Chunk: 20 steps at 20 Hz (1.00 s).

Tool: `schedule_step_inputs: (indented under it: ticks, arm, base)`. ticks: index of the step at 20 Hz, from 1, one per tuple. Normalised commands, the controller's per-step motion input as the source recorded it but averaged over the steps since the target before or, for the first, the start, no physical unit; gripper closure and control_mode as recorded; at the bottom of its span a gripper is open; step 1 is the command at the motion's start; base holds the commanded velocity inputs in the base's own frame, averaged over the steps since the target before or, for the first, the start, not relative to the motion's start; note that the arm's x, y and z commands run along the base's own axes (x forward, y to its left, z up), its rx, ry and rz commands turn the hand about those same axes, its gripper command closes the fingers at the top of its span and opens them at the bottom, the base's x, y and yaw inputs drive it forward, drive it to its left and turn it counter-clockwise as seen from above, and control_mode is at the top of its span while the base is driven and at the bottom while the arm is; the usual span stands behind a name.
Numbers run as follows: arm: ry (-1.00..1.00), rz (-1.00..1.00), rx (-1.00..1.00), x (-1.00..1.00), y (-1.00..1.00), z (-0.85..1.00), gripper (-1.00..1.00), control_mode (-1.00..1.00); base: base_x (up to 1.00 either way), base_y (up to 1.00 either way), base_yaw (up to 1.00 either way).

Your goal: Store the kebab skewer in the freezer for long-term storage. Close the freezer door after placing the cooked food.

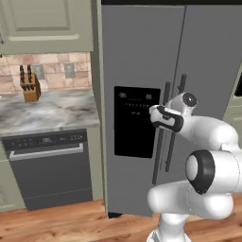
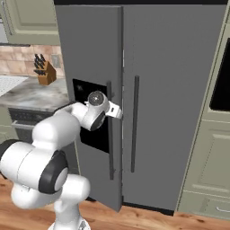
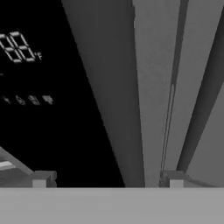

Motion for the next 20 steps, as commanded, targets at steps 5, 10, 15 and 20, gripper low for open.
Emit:
schedule_step_inputs:
  ticks: [5,10,15,20]
  arm:
    - [0.10,0.07,0.07,0.00,-0.25,0.75,-1.00,-1.00]
    - [0.12,0.02,-0.02,0.02,-0.09,0.16,-1.00,-1.00]
    - [0.03,-0.02,-0.05,0.00,0.08,0.00,-1.00,-1.00]
    - [0.00,-0.01,-0.02,0.00,0.06,0.00,-1.00,-1.00]
  base:
    - [0.00,0.00,0.00]
    - [0.00,0.00,0.00]
    - [0.00,0.00,0.00]
    - [0.00,0.00,0.00]
